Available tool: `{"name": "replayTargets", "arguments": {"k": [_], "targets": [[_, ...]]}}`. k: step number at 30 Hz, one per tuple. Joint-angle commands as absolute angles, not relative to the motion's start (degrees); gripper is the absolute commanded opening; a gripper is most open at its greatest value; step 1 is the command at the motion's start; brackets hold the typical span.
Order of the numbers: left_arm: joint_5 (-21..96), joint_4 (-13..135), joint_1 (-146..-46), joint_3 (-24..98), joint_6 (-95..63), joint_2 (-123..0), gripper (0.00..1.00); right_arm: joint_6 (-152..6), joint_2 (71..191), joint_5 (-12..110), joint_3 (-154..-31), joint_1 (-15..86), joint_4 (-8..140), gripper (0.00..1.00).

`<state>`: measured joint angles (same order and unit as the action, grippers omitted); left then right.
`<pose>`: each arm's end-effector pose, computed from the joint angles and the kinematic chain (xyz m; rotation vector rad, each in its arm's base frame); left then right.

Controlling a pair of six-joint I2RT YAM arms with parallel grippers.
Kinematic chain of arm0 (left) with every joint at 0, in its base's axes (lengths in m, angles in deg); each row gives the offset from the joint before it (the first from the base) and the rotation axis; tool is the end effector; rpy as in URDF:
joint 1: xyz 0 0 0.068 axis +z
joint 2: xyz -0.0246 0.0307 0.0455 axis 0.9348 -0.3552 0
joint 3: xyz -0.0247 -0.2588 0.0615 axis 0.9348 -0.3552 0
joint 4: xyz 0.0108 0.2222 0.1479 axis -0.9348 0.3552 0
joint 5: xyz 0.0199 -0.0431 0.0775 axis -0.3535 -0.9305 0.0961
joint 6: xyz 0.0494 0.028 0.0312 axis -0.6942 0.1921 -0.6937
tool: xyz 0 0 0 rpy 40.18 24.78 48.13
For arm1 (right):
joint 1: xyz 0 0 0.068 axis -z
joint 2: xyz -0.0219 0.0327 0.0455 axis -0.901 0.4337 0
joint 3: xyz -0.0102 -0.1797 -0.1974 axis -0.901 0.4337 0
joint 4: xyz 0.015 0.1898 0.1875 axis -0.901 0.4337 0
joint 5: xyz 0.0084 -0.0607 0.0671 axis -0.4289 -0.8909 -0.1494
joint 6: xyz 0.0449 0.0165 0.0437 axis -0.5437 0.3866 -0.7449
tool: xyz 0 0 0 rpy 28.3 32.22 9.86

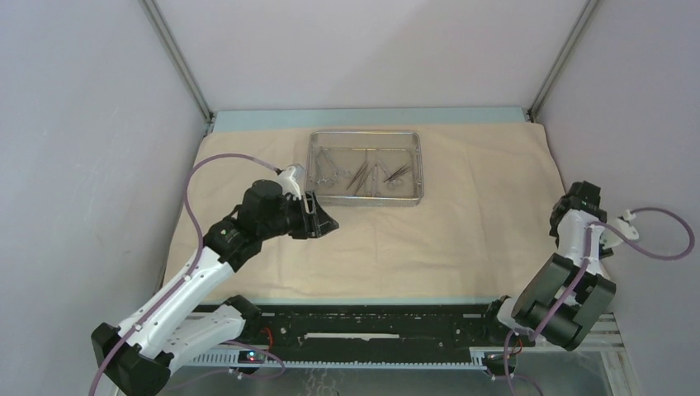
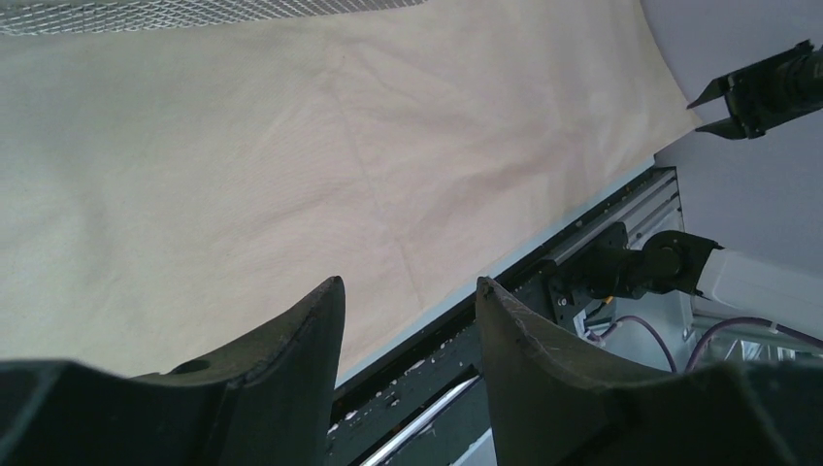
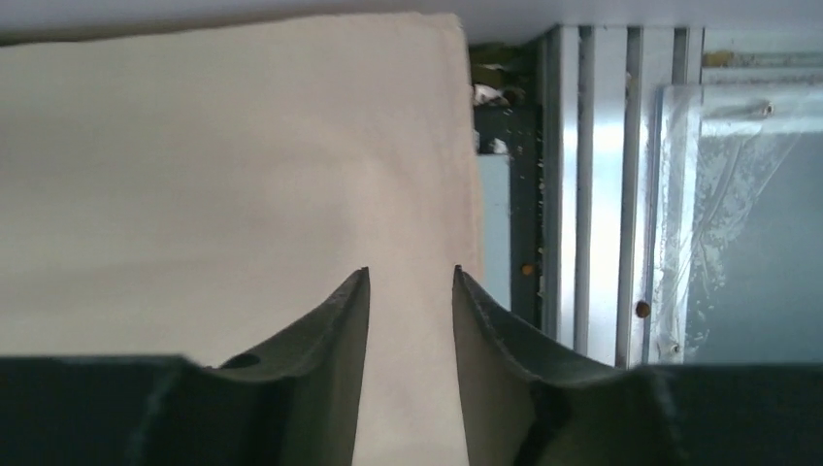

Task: Open and lay out the surgical kit
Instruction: Smooth out the surgical kit at the center of the board.

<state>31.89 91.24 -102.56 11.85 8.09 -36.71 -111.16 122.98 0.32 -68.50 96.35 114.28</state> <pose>0.1726 -0.1282 0.2934 0.1020 2.2607 -0.9447 0.1848 -0.1547 0.2193 1.7422 1.9125 -0.9023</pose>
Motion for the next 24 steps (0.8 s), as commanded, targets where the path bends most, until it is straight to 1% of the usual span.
{"name": "replayTargets", "arguments": {"k": [1,2,3,4,5,8,11,12,14,18,24], "targets": [[31.7,93.6,-102.7,16.9,7.4,-35.7,0.57,-113.1,124.6,8.3,-62.8,104.7,106.6,0.38],[31.7,93.9,-102.7,17.2,7.5,-35.8,0.58,-113.3,125.2,9.8,-61.7,106.6,105.0,0.32],[31.5,94.3,-102.6,17.3,7.6,-35.8,0.58,-113.7,126.0,10.9,-61.2,108.3,104.0,0.27],[31.5,94.7,-102.7,17.5,7.6,-35.7,0.57,-113.6,126.9,11.7,-61.0,109.5,103.0,0.19],[31.5,95.1,-102.7,17.8,7.6,-35.8,0.57,-113.4,127.6,11.9,-61.0,110.5,101.9,0.15],[32.0,96.3,-102.6,18.4,7.2,-35.9,0.58,-113.2,128.7,11.2,-61.1,113.4,98.8,0.13],[31.8,96.7,-102.6,18.8,7.1,-36.4,0.57,-114.7,130.8,13.8,-61.3,118.1,97.5,0.11],[31.4,96.7,-102.7,19.0,7.2,-36.8,0.57,-114.8,132.3,15.6,-61.8,119.6,97.5,0.08],[31.1,96.8,-102.7,19.4,7.2,-37.1,0.57,-115.5,136.0,16.7,-64.5,121.2,99.3,0.06],[31.0,97.4,-102.7,20.6,6.8,-37.0,0.58,-115.0,143.6,12.9,-72.1,122.0,103.9,0.00],[30.3,97.8,-102.7,22.5,5.9,-37.8,0.57,-114.4,146.8,13.2,-72.7,125.7,103.3,0.00]]}}
